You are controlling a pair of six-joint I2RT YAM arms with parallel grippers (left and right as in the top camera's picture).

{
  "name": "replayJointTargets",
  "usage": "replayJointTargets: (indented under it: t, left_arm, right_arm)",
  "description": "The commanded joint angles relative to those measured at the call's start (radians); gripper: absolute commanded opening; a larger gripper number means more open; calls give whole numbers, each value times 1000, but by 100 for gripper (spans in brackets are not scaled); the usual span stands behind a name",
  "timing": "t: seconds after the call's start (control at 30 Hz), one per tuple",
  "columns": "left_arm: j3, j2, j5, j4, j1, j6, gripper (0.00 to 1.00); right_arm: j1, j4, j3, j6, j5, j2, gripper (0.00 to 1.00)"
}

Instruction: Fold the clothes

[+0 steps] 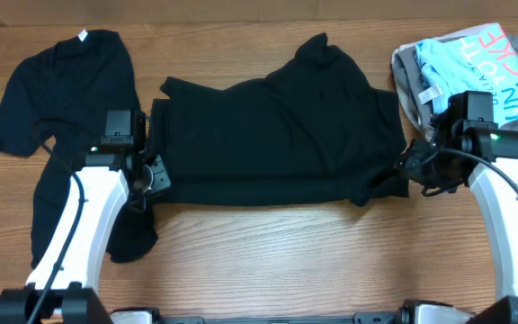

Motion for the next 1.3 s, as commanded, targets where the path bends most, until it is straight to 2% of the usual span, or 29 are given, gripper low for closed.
replayJointTargets:
  t: [0.0,0.37,0.63,0.77,1.07,1.2,1.23,1.27]
  left_arm:
    - [-5,60,-27,35,1,-22,4]
    - [-5,124,-26,172,1,-37,4]
    - [4,124,-26,254,1,-36,4]
    - [45,124,-10,235,0,-28,4]
    - [220,124,-9,26,0,46,4]
    - [225,126,-13,43,0,48,11]
    - [224,127,-16,48,0,48,19]
    - [224,129,-16,51,0,49,22]
  right_arm:
    - [5,37,1,-33,-15,26,4]
    - [5,223,1,-33,-55,63,4]
    - [5,265,1,-48,-61,67,4]
    - [5,264,1,-52,-64,73,4]
    - [5,259,1,-60,-75,97,4]
    - [5,271,1,-60,-76,97,4]
    - [5,275,1,-60,-79,98,4]
    - [5,278,1,-60,-81,98,4]
